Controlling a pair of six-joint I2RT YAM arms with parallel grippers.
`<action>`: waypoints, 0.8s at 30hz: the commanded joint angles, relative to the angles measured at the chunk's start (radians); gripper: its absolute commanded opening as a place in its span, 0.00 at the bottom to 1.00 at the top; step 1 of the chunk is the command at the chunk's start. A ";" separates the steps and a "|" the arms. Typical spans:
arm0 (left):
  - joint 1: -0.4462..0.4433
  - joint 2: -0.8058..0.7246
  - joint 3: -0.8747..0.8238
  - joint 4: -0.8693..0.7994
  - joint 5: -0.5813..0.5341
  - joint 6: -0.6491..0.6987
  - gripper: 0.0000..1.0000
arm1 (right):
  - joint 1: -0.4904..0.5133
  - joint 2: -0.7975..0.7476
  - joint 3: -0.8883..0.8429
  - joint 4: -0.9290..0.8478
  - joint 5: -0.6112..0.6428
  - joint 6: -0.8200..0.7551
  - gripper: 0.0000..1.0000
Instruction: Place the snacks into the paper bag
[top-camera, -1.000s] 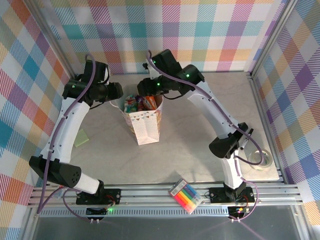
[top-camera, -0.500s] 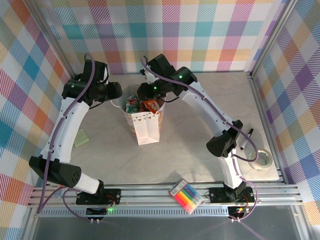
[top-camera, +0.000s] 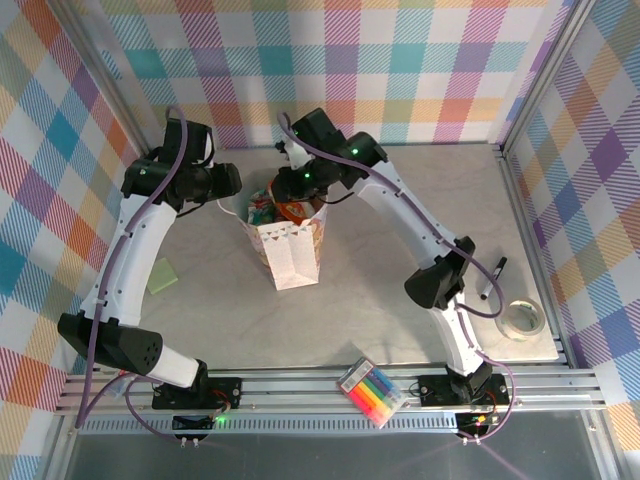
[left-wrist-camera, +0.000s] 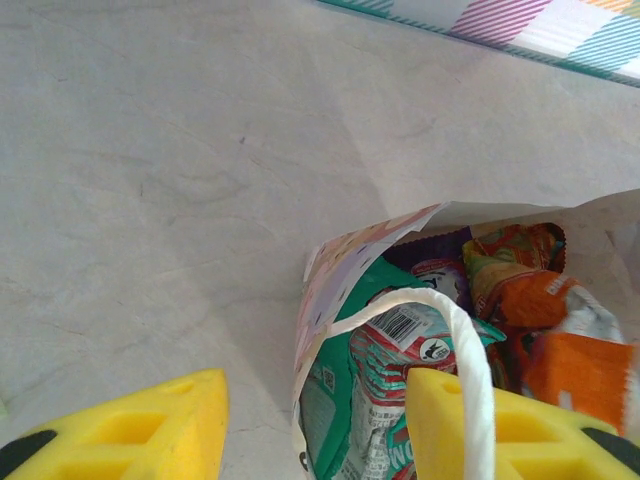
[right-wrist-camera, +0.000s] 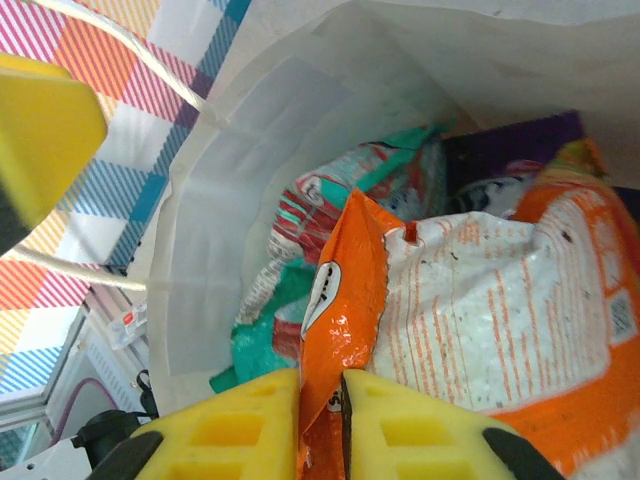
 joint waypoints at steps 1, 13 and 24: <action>0.015 0.004 0.030 -0.025 -0.006 0.020 0.50 | 0.000 0.058 0.037 -0.006 -0.062 0.019 0.18; 0.017 0.020 0.031 -0.023 0.017 0.022 0.50 | 0.000 0.131 0.050 0.008 -0.087 0.038 0.22; 0.017 0.018 0.036 -0.017 0.022 0.020 0.50 | -0.001 -0.082 -0.046 -0.035 0.151 -0.045 0.22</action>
